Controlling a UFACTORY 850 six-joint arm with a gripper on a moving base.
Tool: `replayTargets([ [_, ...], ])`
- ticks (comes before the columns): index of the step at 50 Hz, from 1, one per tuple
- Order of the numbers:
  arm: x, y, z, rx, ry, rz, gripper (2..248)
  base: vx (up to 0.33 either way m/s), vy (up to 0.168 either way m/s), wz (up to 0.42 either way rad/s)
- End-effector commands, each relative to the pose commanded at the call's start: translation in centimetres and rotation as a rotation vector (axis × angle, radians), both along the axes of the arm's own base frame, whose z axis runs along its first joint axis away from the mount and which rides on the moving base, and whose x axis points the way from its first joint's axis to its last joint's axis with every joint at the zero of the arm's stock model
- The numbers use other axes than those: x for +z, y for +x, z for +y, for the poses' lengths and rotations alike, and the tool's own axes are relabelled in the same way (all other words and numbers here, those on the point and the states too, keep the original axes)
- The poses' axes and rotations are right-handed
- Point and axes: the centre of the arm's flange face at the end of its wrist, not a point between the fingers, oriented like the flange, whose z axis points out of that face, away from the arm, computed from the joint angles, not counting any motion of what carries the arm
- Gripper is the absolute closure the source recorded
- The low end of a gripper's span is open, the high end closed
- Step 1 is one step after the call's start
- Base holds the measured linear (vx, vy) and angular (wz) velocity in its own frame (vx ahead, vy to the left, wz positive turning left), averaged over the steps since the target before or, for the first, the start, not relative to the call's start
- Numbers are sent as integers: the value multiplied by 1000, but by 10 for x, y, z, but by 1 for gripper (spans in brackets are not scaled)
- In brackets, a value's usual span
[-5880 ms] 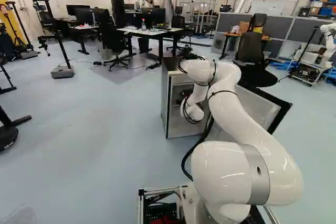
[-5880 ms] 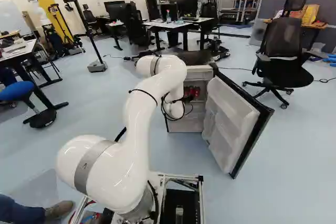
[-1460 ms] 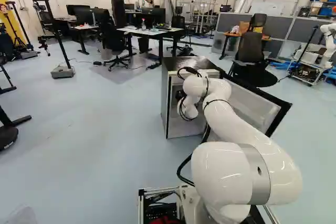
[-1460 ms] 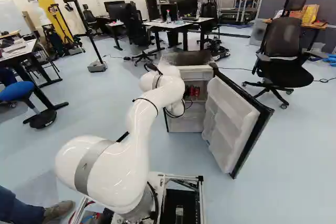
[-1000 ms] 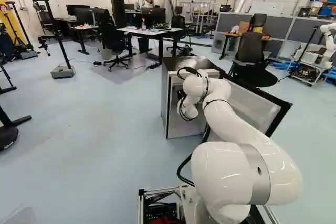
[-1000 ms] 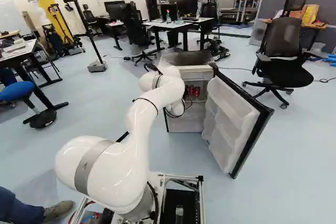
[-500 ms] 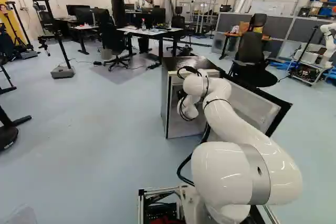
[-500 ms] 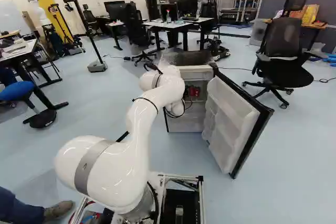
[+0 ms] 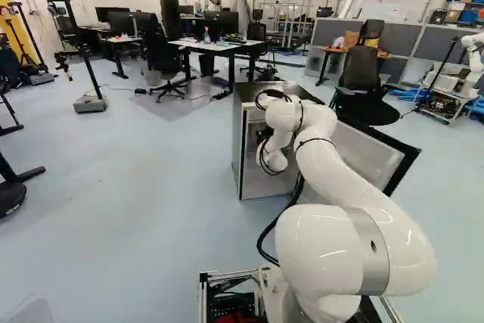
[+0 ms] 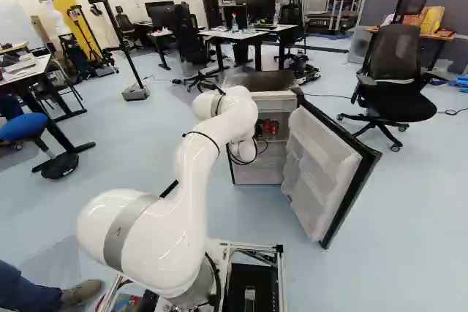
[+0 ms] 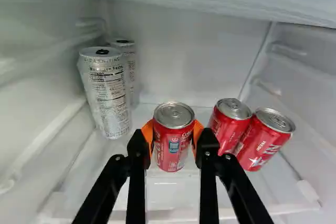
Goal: Grab a drink from the fridge
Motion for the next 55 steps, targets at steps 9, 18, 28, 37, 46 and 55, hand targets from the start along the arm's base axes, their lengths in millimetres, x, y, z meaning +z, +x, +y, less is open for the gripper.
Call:
replayTargets([
  [9,4,-10,0,-3,5,22,155,0,0,0],
  [18,11,-21,0,-6,9,42,155,0,0,0],
  [28,28,-32,1,-9,13,60,155,0,0,0],
  [37,44,-42,1,-12,16,73,155,0,0,0],
  [46,60,-53,1,-15,18,85,155,0,0,0],
  [55,76,-64,2,-18,20,95,155,0,0,0],
])
